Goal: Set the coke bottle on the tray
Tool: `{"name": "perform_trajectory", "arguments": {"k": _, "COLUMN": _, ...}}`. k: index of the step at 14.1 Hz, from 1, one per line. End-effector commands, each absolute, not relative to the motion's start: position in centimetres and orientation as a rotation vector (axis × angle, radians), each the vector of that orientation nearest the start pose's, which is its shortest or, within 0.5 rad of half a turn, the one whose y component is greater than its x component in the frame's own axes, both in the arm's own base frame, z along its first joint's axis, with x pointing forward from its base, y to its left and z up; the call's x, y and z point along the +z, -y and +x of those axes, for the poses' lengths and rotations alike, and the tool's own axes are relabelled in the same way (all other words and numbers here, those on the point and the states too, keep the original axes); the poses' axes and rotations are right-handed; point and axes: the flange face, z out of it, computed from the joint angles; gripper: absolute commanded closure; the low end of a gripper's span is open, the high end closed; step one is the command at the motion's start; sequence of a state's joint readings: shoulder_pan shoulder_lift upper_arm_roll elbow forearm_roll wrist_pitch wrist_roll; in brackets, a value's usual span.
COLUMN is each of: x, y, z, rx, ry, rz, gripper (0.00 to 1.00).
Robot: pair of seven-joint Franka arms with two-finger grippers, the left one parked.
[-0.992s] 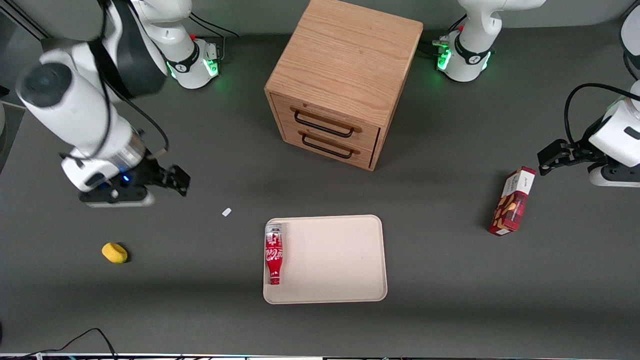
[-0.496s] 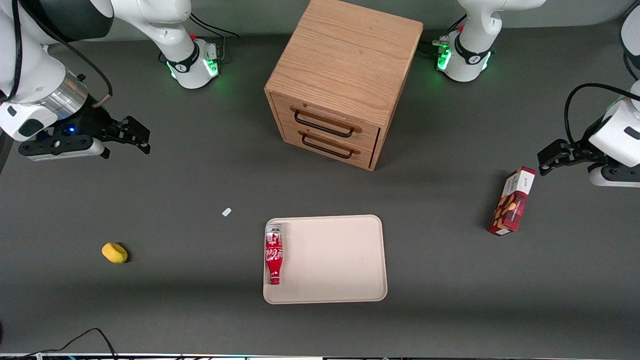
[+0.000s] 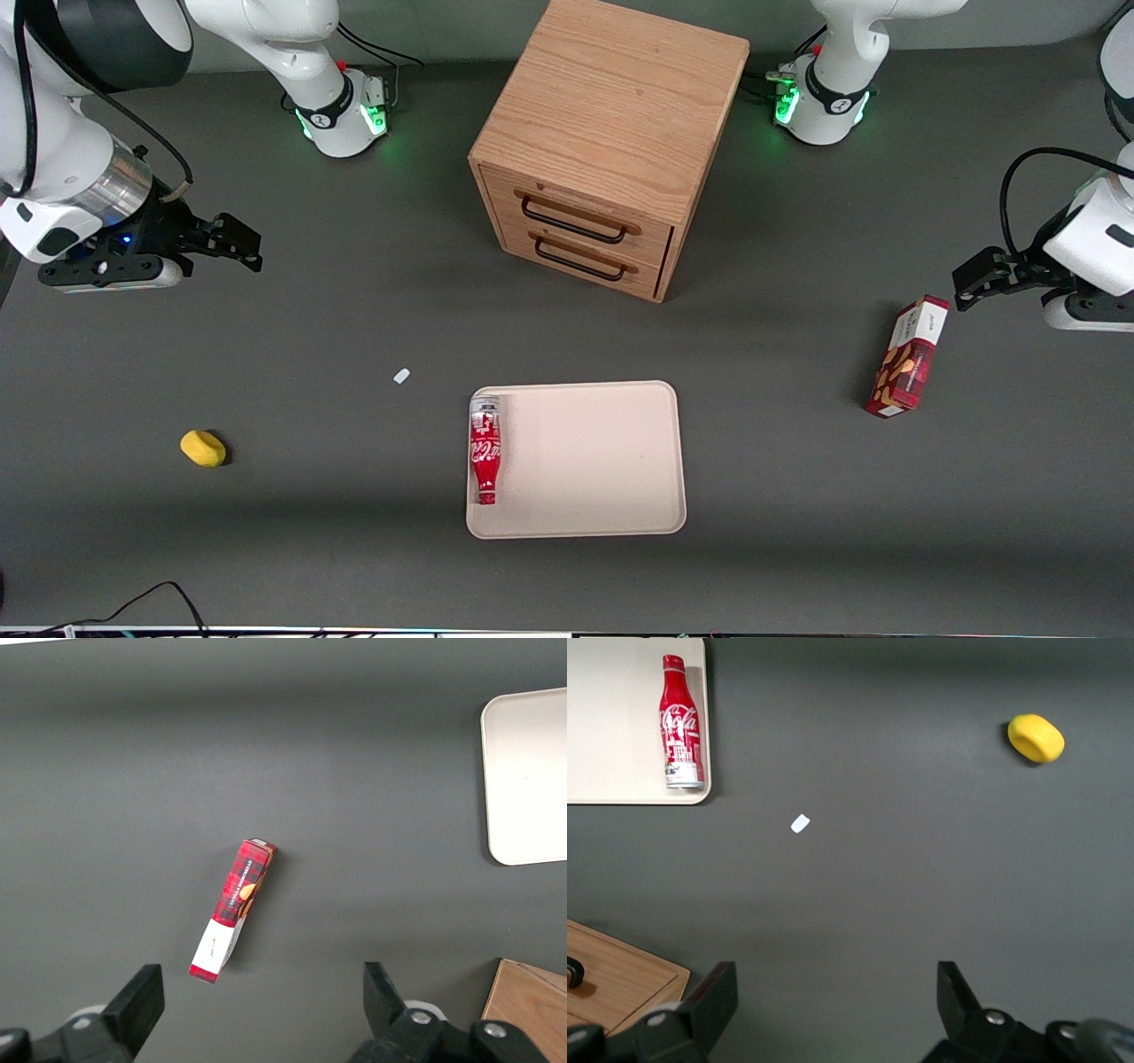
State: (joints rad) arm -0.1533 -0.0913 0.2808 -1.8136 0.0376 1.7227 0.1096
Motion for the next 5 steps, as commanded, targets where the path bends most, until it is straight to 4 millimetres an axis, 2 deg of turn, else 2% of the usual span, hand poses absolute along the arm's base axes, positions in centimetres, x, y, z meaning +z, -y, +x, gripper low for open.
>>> {"name": "perform_trajectory", "arguments": {"k": 1, "x": 59.1, "y": -6.8, "z": 52.7, "rx": -0.002, "ry": -0.036, "rz": -3.121, "gripper": 0.0}}
{"name": "perform_trajectory", "arguments": {"k": 5, "x": 60.6, "y": -5.8, "z": 52.9, "rx": -0.043, "ry": -0.075, "rz": -3.114, "gripper": 0.0}}
